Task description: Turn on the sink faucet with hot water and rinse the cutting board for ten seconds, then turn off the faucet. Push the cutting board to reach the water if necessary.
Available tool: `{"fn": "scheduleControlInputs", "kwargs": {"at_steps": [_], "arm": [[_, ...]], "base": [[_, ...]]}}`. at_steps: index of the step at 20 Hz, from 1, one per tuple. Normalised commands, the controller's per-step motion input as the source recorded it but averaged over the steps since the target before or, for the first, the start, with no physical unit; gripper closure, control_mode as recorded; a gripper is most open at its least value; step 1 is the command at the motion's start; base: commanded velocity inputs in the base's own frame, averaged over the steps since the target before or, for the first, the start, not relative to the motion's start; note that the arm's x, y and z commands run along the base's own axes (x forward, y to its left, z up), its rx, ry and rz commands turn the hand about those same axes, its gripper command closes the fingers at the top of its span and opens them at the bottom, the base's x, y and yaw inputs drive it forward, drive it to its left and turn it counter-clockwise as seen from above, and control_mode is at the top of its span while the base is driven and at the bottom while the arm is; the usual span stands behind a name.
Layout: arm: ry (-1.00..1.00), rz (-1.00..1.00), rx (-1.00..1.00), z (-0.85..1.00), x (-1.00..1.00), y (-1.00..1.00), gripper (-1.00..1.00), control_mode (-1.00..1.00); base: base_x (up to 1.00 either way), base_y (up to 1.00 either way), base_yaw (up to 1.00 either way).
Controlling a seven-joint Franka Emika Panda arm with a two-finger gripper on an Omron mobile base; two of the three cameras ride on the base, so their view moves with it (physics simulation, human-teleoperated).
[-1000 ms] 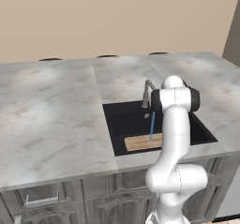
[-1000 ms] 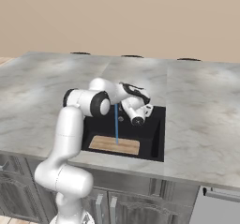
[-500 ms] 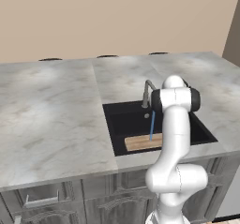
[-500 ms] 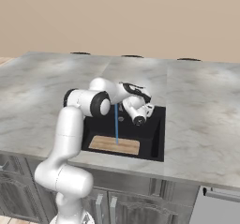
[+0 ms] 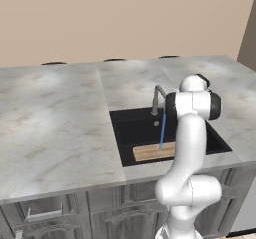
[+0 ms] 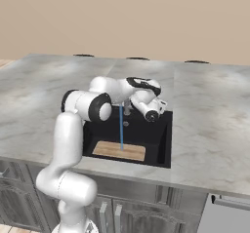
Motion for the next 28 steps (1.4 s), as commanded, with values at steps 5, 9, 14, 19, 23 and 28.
{"fn": "scheduleControlInputs", "kwargs": {"at_steps": [5,9,14,19,23,28], "arm": [[0.10,0.05,0.01,0.76,-0.32,-0.08,-1.00,-1.00],[0.21,0.13,0.00,0.79,-0.28,0.00,-1.00,-1.00],[0.25,0.22,0.05,0.74,-0.29,-0.08,-1.00,-1.00],[0.31,0.25,0.07,0.42,-0.21,-0.12,-1.00,-1.00],[0.25,0.23,0.00,0.00,-0.09,-0.04,-1.00,-1.00],[0.06,0.11,0.00,-0.41,-0.20,0.00,-1.00,-1.00]], "base": [[0.00,0.00,0.00],[0.00,0.00,0.00],[0.00,0.00,0.00],[0.00,0.00,0.00],[0.00,0.00,0.00],[0.00,0.00,0.00]]}}
